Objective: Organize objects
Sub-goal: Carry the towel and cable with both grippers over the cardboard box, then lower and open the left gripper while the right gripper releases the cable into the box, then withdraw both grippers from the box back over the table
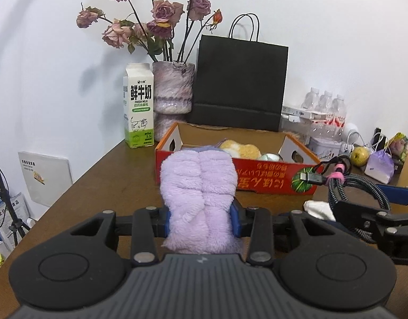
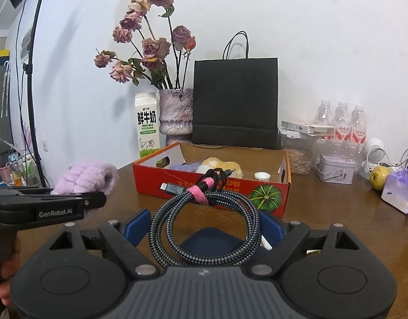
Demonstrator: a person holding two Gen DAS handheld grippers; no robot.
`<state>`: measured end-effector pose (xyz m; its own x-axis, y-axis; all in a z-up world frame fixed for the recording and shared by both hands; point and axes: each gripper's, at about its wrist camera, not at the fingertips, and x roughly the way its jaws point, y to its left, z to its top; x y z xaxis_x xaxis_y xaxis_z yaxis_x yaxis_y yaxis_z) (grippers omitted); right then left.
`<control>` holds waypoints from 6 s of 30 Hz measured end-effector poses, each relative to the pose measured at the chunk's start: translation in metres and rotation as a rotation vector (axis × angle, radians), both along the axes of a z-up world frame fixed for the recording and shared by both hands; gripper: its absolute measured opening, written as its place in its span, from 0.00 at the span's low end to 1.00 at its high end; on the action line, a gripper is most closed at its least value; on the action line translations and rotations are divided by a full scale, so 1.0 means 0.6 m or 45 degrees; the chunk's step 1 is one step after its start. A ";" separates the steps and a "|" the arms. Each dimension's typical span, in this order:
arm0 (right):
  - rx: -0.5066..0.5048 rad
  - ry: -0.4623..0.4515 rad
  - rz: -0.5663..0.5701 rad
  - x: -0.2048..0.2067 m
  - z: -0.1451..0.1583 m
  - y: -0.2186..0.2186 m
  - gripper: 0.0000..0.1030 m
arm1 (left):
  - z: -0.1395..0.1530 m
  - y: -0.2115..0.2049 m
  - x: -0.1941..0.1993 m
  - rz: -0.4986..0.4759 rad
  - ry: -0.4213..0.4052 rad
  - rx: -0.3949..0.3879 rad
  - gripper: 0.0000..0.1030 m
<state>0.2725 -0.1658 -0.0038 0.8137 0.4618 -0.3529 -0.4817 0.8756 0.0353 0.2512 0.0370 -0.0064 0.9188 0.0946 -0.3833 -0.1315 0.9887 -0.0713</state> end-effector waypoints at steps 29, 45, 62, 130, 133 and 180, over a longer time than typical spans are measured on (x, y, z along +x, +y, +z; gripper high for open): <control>0.068 -0.011 -0.052 0.168 0.039 0.041 0.84 | 0.055 -0.003 0.163 -0.022 -0.070 -0.047 0.39; 0.045 -0.023 -0.061 0.247 0.036 0.052 0.84 | 0.059 0.017 0.236 -0.017 -0.076 -0.037 0.39; 0.001 -0.041 -0.063 0.323 0.032 0.069 0.84 | 0.056 0.028 0.322 -0.029 -0.070 0.004 0.39; -0.139 0.092 -0.120 0.438 -0.013 0.087 1.00 | 0.025 0.029 0.403 0.013 -0.083 0.125 1.00; -0.146 0.078 -0.110 0.425 -0.008 0.085 1.00 | 0.029 0.030 0.390 0.005 -0.094 0.116 1.00; -0.192 0.083 -0.063 0.162 -0.010 -0.048 1.00 | 0.012 -0.040 0.112 -0.009 -0.036 0.078 1.00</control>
<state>0.3695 -0.1945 -0.0099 0.8073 0.3599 -0.4676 -0.4390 0.8959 -0.0684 0.3184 0.0132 0.0007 0.9298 0.1104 -0.3511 -0.1232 0.9923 -0.0140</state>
